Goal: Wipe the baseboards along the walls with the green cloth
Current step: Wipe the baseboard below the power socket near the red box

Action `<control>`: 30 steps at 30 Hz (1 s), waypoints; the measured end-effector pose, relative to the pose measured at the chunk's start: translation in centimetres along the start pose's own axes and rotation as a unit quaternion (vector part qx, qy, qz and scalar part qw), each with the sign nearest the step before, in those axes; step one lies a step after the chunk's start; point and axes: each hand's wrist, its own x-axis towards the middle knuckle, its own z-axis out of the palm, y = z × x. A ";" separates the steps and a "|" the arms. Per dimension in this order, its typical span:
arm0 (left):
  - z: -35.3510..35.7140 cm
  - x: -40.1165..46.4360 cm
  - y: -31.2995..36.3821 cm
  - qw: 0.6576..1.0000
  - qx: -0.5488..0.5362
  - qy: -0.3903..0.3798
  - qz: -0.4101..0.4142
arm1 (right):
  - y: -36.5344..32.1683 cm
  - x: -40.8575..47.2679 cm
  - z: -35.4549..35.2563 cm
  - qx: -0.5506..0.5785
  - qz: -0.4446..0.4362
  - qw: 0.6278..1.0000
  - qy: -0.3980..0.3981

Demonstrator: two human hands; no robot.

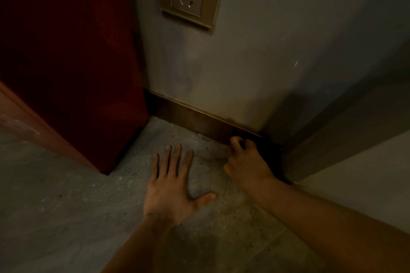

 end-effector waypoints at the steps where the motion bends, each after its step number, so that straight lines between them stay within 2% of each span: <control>1: 0.0 0.0 0.0 1.000 0.001 -0.001 0.000 | 0.0 0.1 -0.2 0.004 0.005 1.000 -0.005; 10: -0.1 0.1 0.0 1.000 0.005 -0.006 -0.004 | 0.7 -1.2 -1.8 0.104 0.051 0.993 0.021; 16: -0.7 1.0 -0.5 0.995 -0.016 -0.098 -0.014 | 0.9 -3.6 -3.2 0.185 0.071 0.977 0.081; 19: -1.7 0.9 -0.8 0.993 -0.033 -0.115 -0.016 | 1.2 -4.5 -3.9 0.236 0.081 0.964 0.088; 25: -3.6 -0.9 1.5 0.995 -0.077 -0.065 0.006 | 1.4 -7.0 -4.6 0.385 0.107 0.912 0.090; 30: -6.1 -2.3 4.0 0.982 -0.172 -0.060 0.050 | 1.2 -9.8 -4.9 0.516 0.120 0.844 0.083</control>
